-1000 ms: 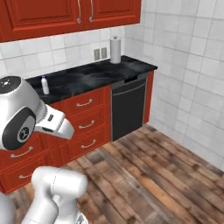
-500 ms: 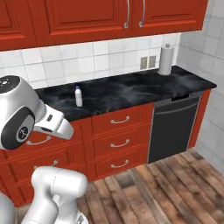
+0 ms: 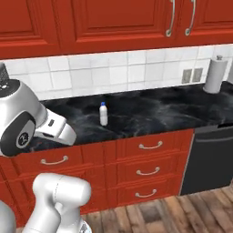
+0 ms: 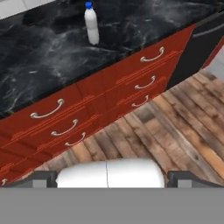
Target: Take the bottled waters from the counter and place them in the freezer to freeze. Close the freezer door after placing the bottles.
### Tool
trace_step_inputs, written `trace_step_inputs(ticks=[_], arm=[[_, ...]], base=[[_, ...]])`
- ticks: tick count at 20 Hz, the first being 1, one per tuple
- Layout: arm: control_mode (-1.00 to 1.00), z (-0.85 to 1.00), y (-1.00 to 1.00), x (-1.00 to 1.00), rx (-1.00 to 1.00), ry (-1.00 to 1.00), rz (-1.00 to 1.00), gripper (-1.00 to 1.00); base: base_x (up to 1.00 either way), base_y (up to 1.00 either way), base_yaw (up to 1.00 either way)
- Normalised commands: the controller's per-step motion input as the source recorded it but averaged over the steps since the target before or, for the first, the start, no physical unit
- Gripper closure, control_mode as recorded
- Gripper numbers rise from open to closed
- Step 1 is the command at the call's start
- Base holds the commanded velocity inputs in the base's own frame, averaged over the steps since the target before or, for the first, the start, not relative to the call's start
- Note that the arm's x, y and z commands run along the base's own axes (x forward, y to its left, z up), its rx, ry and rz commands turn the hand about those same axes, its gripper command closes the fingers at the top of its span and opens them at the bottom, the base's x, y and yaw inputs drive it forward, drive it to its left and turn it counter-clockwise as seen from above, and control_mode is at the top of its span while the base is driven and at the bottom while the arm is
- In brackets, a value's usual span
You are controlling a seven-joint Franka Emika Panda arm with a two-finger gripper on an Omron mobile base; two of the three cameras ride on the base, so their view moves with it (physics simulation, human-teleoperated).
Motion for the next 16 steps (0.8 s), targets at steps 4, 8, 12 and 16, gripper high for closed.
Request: trace_step_inputs(ticks=[4, 8, 12, 16], arm=[[1.0, 0.0, 0.0, 0.0, 0.0, 0.0, 0.0, -1.0], [1.0, 0.0, 0.0, 0.0, 0.0, 0.0, 0.0, -1.0], [1.0, 0.0, 0.0, 0.0, 0.0, 0.0, 0.0, -1.0], [1.0, 0.0, 0.0, 0.0, 0.0, 0.0, 0.0, -1.0]], base=[[0.85, 0.0, 0.56], [0.56, 0.0, 0.58], [0.1, -0.34, 0.54], [0.0, -0.38, 0.38]])
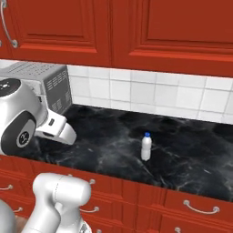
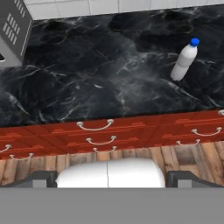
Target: Take the bottled waters from the counter and place them in the freezer to freeze. Close the freezer door after placing the bottles.
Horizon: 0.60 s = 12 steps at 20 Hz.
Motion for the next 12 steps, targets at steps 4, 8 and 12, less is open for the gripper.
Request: trace_step_inputs(ticks=[4, 8, 12], arm=[[1.0, 0.0, 0.0, 0.0, 0.0, 0.0, 0.0, -1.0], [1.0, 0.0, 0.0, 0.0, 0.0, 0.0, 0.0, -1.0], [1.0, 0.0, 0.0, 0.0, 0.0, 0.0, 0.0, -1.0]], base=[[0.11, -0.22, 0.13], [0.0, -0.05, -0.18], [0.0, 0.01, -0.36]])
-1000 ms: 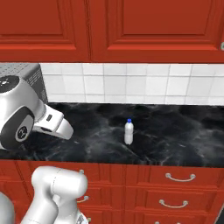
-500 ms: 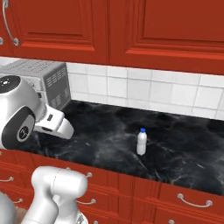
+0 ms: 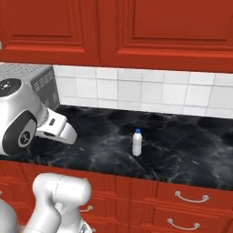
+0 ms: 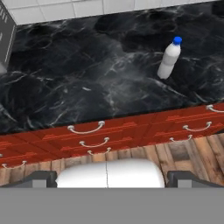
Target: Take the bottled waters from the counter and place them in the freezer to freeze. Close the freezer door after placing the bottles.
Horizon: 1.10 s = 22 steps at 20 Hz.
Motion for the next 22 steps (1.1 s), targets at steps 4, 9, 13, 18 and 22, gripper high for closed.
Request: trace_step_inputs(ticks=[4, 9, 13, 18, 22], arm=[[1.0, 0.0, 0.0, 0.0, 0.0, 0.0, 0.0, -1.0], [1.0, 0.0, 0.0, 0.0, 0.0, 0.0, 0.0, -1.0], [1.0, 0.0, 0.0, 0.0, 0.0, 0.0, 0.0, -1.0], [1.0, 0.0, 0.0, 0.0, 0.0, 0.0, 0.0, -1.0], [1.0, 0.0, 0.0, 0.0, 0.0, 0.0, 0.0, -1.0]], base=[[0.0, 0.0, -0.35], [0.35, 0.0, -0.05], [0.49, 0.0, 0.0], [0.28, 0.0, 0.0], [0.02, -0.03, 0.0]])
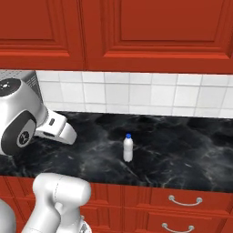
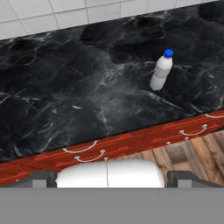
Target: Take the bottled waters from the counter and place them in the freezer to freeze. Close the freezer door after placing the bottles.
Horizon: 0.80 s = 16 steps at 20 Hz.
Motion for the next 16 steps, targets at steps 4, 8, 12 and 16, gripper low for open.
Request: trace_step_inputs(ticks=[4, 8, 12, 16], arm=[[1.0, 0.0, 0.0, 0.0, 0.0, 0.0, 0.0, -1.0], [1.0, 0.0, 0.0, 0.0, 0.0, 0.0, 0.0, -1.0], [1.0, 0.0, 0.0, 0.0, 0.0, 0.0, 0.0, -1.0], [1.0, 0.0, 0.0, 0.0, 0.0, 0.0, 0.0, -1.0]], base=[[0.0, -0.27, 0.01], [0.0, -0.23, 0.02], [0.07, -0.53, 0.0], [0.08, -0.59, 0.0]])
